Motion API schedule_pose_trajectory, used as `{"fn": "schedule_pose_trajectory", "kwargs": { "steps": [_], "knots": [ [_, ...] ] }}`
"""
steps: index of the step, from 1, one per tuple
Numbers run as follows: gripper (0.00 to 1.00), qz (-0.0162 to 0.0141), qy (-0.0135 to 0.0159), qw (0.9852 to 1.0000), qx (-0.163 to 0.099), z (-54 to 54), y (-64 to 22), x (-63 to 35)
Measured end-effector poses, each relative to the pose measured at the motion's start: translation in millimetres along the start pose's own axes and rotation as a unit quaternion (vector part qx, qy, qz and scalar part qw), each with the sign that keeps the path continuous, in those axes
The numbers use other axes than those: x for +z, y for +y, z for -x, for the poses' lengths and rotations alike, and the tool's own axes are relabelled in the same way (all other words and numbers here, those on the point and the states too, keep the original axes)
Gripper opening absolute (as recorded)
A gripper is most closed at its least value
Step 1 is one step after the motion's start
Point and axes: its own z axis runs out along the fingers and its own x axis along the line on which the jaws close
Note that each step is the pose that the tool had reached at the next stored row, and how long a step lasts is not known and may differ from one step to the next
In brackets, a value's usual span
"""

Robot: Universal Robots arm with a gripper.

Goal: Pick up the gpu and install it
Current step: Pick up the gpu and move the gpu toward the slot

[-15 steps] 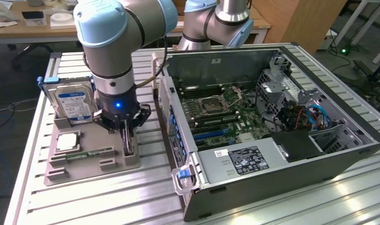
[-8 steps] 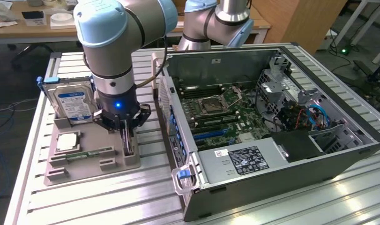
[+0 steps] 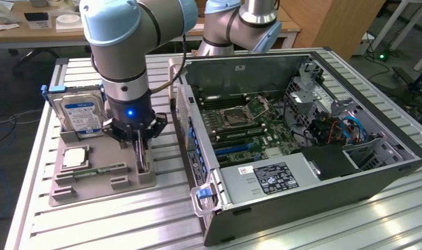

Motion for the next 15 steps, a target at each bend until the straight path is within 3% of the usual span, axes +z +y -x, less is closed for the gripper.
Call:
{"fn": "schedule_pose_trajectory", "kwargs": {
  "steps": [15],
  "knots": [
    [0.29,0.0002,0.0000,1.0000,0.000,1.3,1.9,-54.1]
  ]
}}
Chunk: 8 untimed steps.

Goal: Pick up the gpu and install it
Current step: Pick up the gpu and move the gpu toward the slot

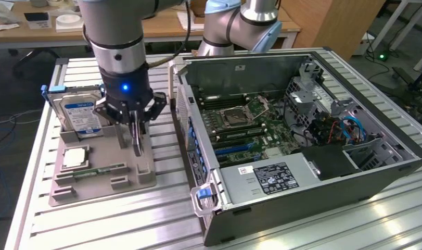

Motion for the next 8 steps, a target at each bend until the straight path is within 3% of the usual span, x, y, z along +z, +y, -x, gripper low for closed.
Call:
{"fn": "schedule_pose_trajectory", "kwargs": {
  "steps": [8],
  "knots": [
    [0.29,0.0001,0.0000,1.0000,0.000,0.7,1.0,-29.3]
  ]
}}
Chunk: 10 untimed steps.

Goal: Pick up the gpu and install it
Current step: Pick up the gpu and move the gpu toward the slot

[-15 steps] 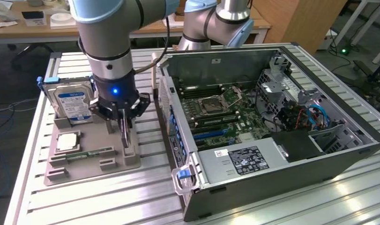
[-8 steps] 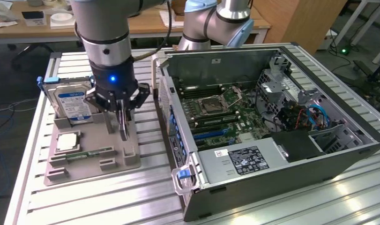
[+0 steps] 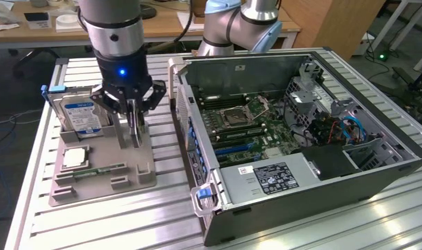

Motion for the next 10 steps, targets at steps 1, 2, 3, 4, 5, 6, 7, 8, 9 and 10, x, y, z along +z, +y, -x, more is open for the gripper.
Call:
{"fn": "schedule_pose_trajectory", "kwargs": {
  "steps": [1,2,3,4,5,6,7,8,9,10],
  "knots": [
    [0.29,0.0000,0.0000,1.0000,0.000,0.1,0.2,-4.1],
    [0.29,0.0000,0.0000,1.0000,0.000,0.2,0.3,-7.8],
    [0.29,0.0000,0.0000,1.0000,0.000,0.3,0.4,-11.6],
    [0.29,0.0000,0.0000,1.0000,0.000,0.4,0.5,-15.4],
    [0.29,0.0000,0.0000,1.0000,0.000,0.5,0.7,-19.0],
    [0.29,0.0000,0.0000,1.0000,0.000,0.5,0.8,-22.2],
    [0.29,0.0000,0.0000,1.0000,0.000,0.6,0.9,-25.5],
    [0.29,0.0001,0.0000,1.0000,0.000,0.7,1.1,-29.0],
    [0.29,0.0000,0.0000,1.0000,0.000,0.8,1.2,-32.6],
    [0.29,0.0000,0.0000,1.0000,0.000,0.9,1.3,-36.1]
  ]
}}
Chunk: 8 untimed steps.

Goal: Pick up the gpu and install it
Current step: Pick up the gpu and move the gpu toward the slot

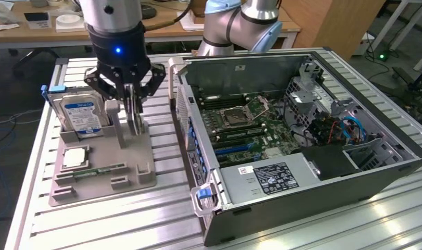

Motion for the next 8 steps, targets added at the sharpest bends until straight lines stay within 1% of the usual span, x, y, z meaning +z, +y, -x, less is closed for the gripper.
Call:
{"fn": "schedule_pose_trajectory", "kwargs": {
  "steps": [8],
  "knots": [
    [0.29,0.0000,0.0000,1.0000,0.000,0.7,1.0,-27.5]
  ]
}}
